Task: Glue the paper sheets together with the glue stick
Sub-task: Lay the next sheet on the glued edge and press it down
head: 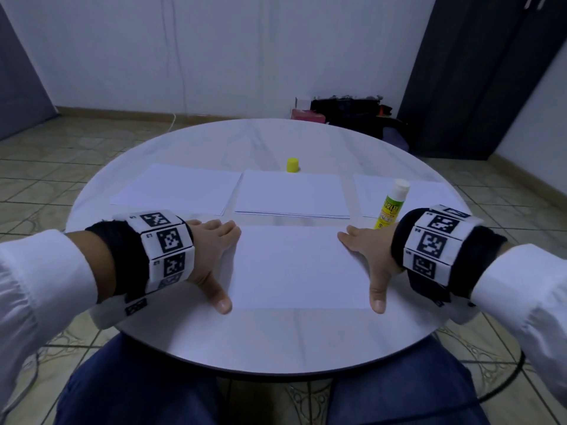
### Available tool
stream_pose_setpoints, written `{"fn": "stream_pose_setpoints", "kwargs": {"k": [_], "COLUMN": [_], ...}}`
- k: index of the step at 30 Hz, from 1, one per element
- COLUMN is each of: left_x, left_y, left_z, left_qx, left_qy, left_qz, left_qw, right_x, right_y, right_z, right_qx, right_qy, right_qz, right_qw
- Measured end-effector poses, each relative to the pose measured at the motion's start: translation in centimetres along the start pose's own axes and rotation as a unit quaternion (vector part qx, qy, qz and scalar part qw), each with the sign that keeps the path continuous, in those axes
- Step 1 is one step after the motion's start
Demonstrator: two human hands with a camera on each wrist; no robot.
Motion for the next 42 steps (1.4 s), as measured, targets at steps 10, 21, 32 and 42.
{"fn": "stream_pose_setpoints", "kwargs": {"k": [10, 21, 32, 42], "left_x": [0.2, 0.3, 3.3, 5.9], "left_y": [1.0, 1.4, 1.6, 6.6], "left_z": [0.5, -2.4, -4.0, 0.1], "left_qx": [-0.011, -0.021, -0.128, -0.197], "left_qy": [-0.019, -0.002, -0.009, 0.057], "left_qz": [-0.062, -0.452, -0.617, -0.547], "left_qw": [0.998, 0.892, 0.776, 0.812], "right_x": [0.5, 1.3, 1.0, -0.3], "right_y": [0.6, 0.4, 0.0, 4.9], "right_z": [0.3, -1.4, -3.3, 0.3], "right_qx": [0.000, -0.033, -0.192, -0.311], "right_qy": [-0.016, 0.001, -0.001, -0.035], "right_qz": [-0.036, 0.025, 0.264, 0.388], "right_qw": [0.999, 0.999, 0.945, 0.867]}}
Point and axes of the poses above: each hand's wrist, its own z-axis towards the middle knuckle, its own y-axis out of the back of the hand, x = y × z, the point moved 5 cm from there along z, towards the middle knuckle, and after that the axes turned 8 degrees about y, right-handed, at the moved point
